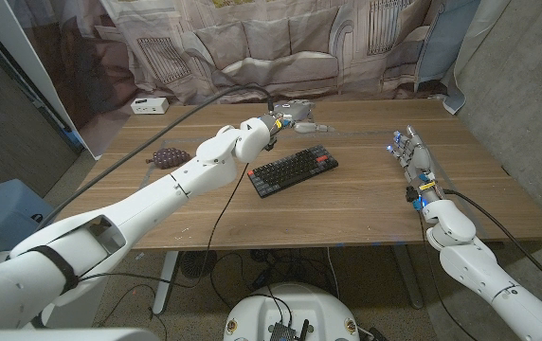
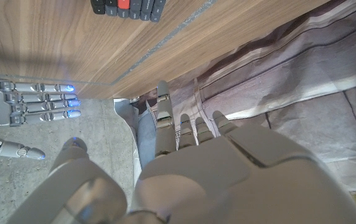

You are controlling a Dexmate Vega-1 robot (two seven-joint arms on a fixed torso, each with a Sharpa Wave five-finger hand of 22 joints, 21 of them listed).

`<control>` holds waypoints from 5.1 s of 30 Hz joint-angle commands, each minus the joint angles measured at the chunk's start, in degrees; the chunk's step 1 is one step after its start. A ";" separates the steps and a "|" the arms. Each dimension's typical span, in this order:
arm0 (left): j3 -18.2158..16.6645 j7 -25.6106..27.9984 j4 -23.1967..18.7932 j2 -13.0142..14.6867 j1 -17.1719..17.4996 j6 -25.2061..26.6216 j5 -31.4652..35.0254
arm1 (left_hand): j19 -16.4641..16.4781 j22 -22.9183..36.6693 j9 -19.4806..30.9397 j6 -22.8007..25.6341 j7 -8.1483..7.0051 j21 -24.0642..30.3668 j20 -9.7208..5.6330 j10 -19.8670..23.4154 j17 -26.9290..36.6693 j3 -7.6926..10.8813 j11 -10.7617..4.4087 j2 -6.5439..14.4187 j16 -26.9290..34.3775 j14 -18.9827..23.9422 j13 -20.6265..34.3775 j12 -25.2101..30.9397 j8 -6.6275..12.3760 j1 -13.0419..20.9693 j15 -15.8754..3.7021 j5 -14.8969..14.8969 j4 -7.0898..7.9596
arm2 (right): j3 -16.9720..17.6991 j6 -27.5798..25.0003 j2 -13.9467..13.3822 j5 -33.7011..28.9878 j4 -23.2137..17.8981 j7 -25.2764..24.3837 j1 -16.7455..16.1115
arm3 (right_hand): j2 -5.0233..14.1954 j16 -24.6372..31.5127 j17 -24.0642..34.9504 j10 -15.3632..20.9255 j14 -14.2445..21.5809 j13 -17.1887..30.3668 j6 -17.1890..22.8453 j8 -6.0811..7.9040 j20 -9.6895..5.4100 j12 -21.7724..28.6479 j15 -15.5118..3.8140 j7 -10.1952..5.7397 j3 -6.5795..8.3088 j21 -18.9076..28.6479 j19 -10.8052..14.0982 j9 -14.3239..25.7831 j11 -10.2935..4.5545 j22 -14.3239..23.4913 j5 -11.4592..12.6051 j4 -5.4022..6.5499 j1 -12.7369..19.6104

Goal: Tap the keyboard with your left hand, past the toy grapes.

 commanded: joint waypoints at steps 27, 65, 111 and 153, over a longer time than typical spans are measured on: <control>7.16 -7.33 8.45 -4.91 -7.34 0.49 1.50 | -0.68 0.13 0.24 1.20 -0.13 -0.48 0.90 0.34 0.22 -0.66 -0.36 -0.09 0.33 -0.07 -0.11 0.65 -0.61 -0.69 0.26 0.58 0.16 | 1.00 0.66 0.15 0.07 -0.50 -0.61 -1.06 | 0.60 -0.12 -0.06 0.53 -0.01 0.17 0.98 -0.16 0.64 0.10 0.76 -0.09 -0.35 -0.95 0.23 0.25 -0.38 0.36 0.17 -0.23 0.06; 10.86 -3.73 16.36 -7.71 -8.65 -2.31 0.97 | -0.40 0.15 0.25 2.22 -1.13 -0.54 1.00 0.68 0.20 -1.09 -1.05 0.05 0.54 0.68 -0.21 0.98 -0.99 -0.70 -0.38 0.83 0.15 | 1.94 0.15 -0.22 0.50 -1.11 -0.81 -1.80 | 0.70 -0.12 -0.20 0.74 0.03 0.18 1.45 -0.21 0.67 0.10 0.70 -0.28 -0.61 -1.69 0.48 0.26 -0.49 0.38 0.15 -0.32 -0.10; 14.75 -2.65 23.62 -10.85 -10.74 -3.53 1.52 | -0.67 0.18 0.23 -1.53 -3.60 -0.73 1.21 -0.21 0.19 -1.52 -1.06 0.31 0.46 0.74 -0.27 0.83 -2.74 -0.56 -0.35 1.01 0.07 | 1.95 -0.48 -0.20 0.68 -0.69 -1.04 -1.69 | 0.88 -0.11 -0.34 0.83 0.10 0.18 1.68 -0.34 0.74 0.05 0.75 -0.28 -0.84 -2.38 0.82 0.27 -0.52 0.40 0.16 -0.46 -0.17; 16.31 -2.26 27.43 -11.72 -11.18 -4.95 -0.36 | -0.67 0.19 0.23 -2.32 -4.60 -0.73 1.26 -0.67 0.20 -1.80 -1.20 0.57 0.46 0.75 -0.28 0.86 -2.56 -0.42 -0.29 1.07 0.00 | 1.01 -1.11 0.22 0.56 0.60 -0.80 0.27 | 1.02 -0.14 -0.43 0.95 0.10 0.18 1.84 -0.41 0.84 0.04 0.79 -0.24 -1.01 -2.84 0.92 0.28 -0.46 0.42 0.16 -0.59 -0.16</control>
